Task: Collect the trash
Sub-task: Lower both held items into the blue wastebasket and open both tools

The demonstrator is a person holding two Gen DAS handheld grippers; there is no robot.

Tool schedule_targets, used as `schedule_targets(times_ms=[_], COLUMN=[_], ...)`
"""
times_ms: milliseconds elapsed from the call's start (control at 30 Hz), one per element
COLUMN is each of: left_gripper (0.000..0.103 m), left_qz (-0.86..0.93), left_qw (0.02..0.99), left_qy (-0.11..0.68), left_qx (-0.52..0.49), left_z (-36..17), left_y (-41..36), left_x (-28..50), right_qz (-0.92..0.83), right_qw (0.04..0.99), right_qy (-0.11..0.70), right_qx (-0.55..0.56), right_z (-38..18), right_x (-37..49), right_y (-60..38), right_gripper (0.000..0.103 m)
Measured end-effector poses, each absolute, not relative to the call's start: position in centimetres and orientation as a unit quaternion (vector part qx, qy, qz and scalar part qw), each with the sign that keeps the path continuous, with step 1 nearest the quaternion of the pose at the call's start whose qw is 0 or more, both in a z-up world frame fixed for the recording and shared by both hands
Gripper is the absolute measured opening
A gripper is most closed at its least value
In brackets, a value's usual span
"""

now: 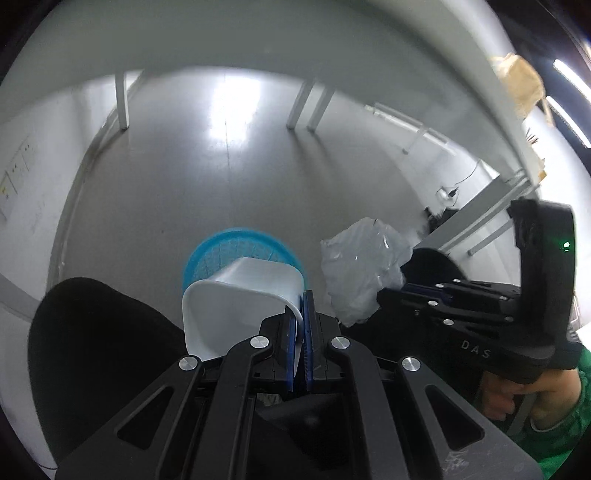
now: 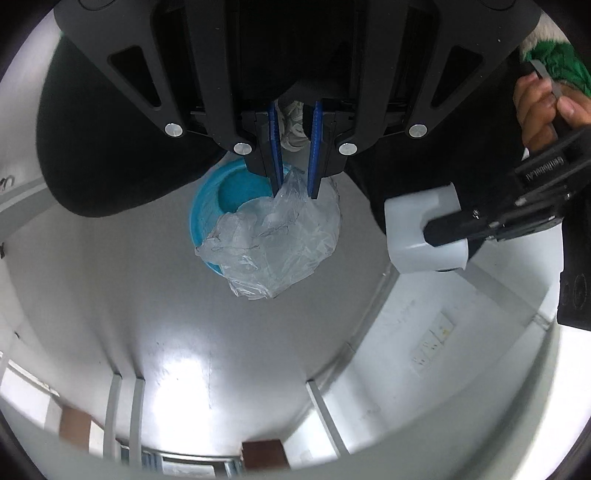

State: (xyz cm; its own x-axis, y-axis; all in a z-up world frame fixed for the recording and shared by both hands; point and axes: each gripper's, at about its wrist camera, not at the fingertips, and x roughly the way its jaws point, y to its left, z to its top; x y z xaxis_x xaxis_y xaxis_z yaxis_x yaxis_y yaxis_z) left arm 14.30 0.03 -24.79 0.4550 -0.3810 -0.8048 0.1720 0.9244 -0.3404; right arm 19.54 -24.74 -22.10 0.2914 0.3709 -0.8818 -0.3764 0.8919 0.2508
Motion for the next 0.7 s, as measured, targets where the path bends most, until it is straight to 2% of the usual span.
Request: schedule_targets(times_ms=[367,700], left_gripper=[0.003,0.003], left_qz=[-0.127,-0.098], left_qw=[0.811,0.78], left_qy=[0.554,0.587], left_qx=[-0.138,-0.194], left_z=[-29.6,-33.6], left_y=[-0.1,1.2], left_x=[18.8,22.1], right_qz=[0.194,0.183], right_qw=[0.763,0.742], right_qy=[0.617,0.644], right_qx=[0.01,0.022], right_z=[-29.0,-32.2], right_x=[24.2,28.0], right_y=[-21.5,-22.0], right_gripper=[0.012,0.013])
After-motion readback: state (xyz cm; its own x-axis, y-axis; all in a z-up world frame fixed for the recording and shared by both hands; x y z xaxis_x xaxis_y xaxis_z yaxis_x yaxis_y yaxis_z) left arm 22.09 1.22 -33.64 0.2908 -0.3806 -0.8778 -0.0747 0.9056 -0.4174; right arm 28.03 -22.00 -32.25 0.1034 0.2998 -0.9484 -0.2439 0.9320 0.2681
